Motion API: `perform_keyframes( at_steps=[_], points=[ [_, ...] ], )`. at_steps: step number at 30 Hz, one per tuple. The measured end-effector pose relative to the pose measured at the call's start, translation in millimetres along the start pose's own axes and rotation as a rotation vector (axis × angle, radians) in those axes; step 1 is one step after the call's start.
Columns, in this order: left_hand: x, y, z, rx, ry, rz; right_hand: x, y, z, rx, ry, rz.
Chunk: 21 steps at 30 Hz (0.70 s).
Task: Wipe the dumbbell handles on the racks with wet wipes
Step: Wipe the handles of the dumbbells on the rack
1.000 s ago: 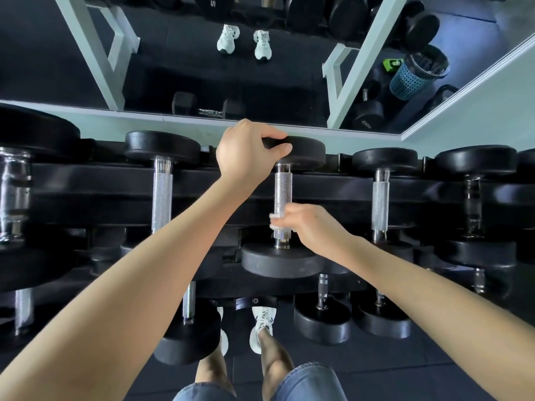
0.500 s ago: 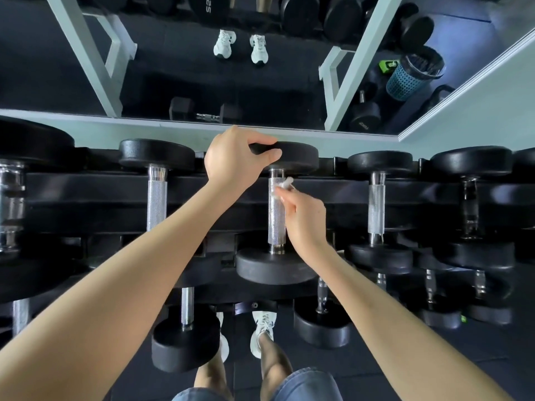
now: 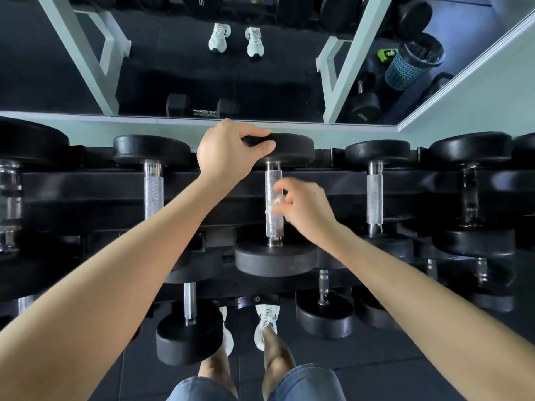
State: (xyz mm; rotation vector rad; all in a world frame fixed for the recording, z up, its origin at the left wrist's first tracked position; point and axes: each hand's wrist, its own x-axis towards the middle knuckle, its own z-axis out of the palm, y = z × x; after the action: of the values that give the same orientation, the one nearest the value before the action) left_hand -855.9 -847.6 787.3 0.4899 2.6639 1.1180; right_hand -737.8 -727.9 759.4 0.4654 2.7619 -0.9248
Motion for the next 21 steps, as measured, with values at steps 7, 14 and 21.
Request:
perform_keyframes(
  at_steps=[7,14,21],
  points=[
    [-1,1,4,0.027,0.018,0.014,-22,12,14,0.208,-0.007,0.161],
    [1,2,6,0.025,0.014,0.011,2,-10,3,-0.191,-0.102,0.099],
    [0,3,5,0.036,0.005,0.015,-20,-17,25,-0.284,-0.205,0.044]
  ],
)
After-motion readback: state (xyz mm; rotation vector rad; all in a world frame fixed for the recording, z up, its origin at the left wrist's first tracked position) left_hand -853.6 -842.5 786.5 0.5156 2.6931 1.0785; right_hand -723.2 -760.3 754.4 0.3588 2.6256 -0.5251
